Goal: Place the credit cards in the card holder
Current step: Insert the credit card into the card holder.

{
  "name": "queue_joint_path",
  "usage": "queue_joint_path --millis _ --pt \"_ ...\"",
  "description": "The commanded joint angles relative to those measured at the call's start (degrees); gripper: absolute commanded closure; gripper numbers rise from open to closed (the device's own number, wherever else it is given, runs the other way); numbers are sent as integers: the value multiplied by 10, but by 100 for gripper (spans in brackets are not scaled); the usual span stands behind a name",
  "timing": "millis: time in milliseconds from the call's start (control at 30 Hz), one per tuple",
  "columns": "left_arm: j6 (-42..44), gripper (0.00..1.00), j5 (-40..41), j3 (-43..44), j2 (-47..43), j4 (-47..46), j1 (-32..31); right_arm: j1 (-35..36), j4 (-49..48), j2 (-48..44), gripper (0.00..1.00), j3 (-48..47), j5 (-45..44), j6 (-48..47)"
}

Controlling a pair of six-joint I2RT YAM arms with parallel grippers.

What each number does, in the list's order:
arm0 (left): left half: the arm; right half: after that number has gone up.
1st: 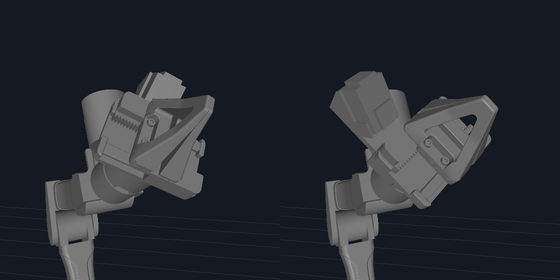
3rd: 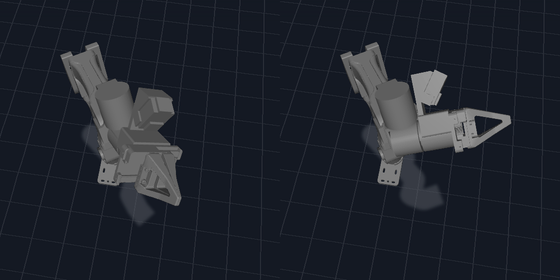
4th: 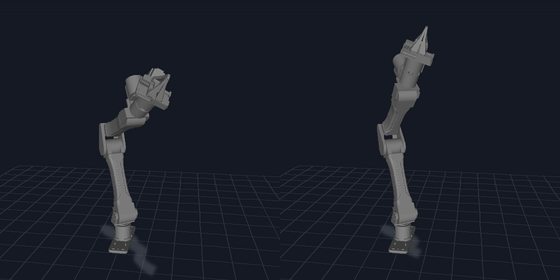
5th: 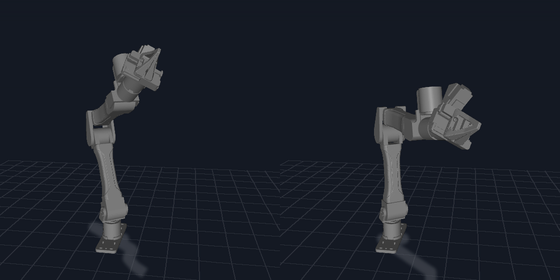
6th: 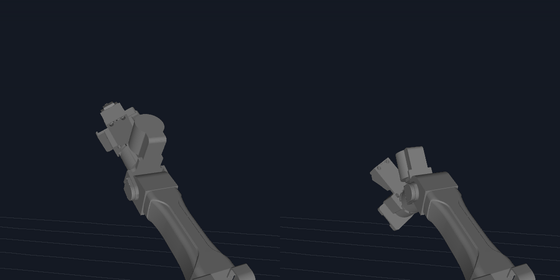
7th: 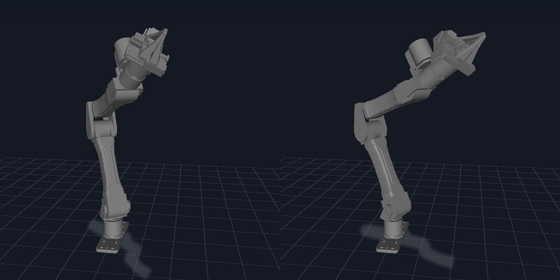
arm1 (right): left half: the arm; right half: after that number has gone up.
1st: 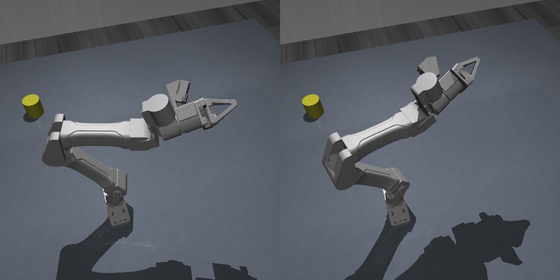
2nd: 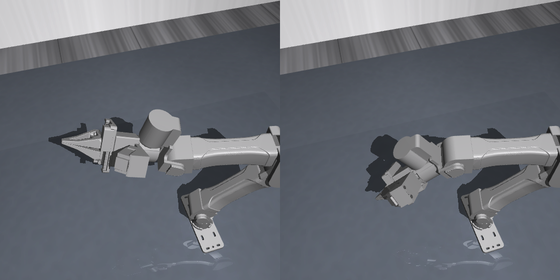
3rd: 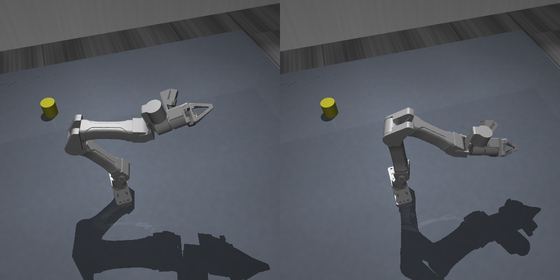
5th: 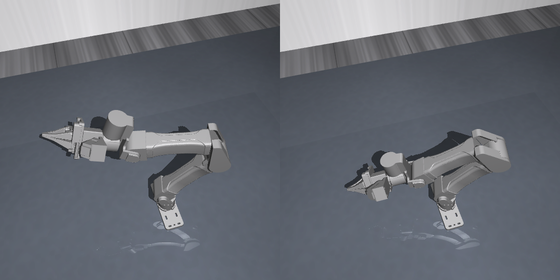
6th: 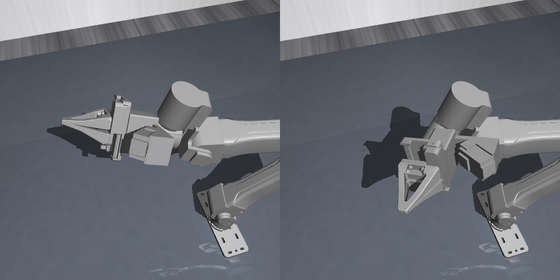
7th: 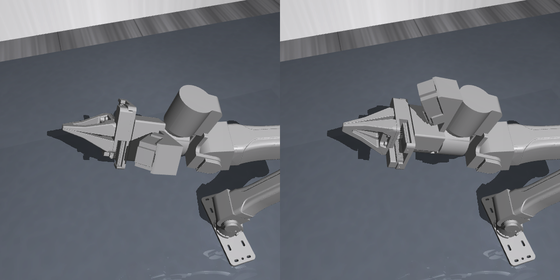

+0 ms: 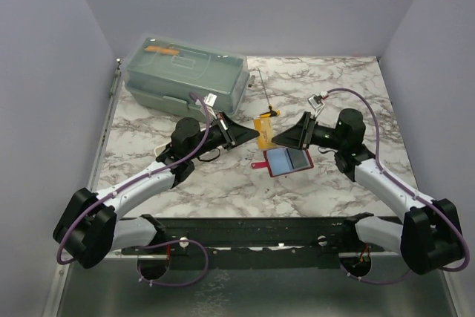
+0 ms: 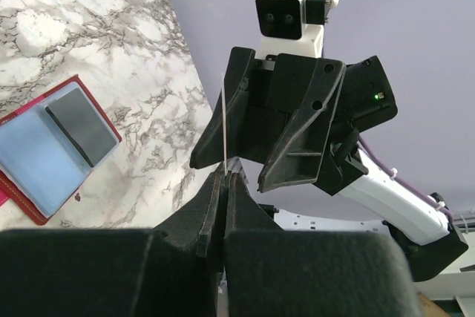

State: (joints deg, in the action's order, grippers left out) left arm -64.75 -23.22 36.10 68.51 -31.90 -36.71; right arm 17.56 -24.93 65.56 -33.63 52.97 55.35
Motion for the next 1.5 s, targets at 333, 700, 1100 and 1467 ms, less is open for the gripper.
queue_joint_path --millis 333,700,1100,1467 --pt "-14 100 -21 9 7 -37 -3 5 -184 35 75 24 45 107" --pt "1 63 13 16 74 29 -23 -95 92 -11 100 10 -33 -66" --pt "105 66 83 228 291 278 -111 -130 545 83 100 -117 -270 -347" --pt "130 84 132 298 444 377 -109 -117 533 148 100 -121 -205 -376"
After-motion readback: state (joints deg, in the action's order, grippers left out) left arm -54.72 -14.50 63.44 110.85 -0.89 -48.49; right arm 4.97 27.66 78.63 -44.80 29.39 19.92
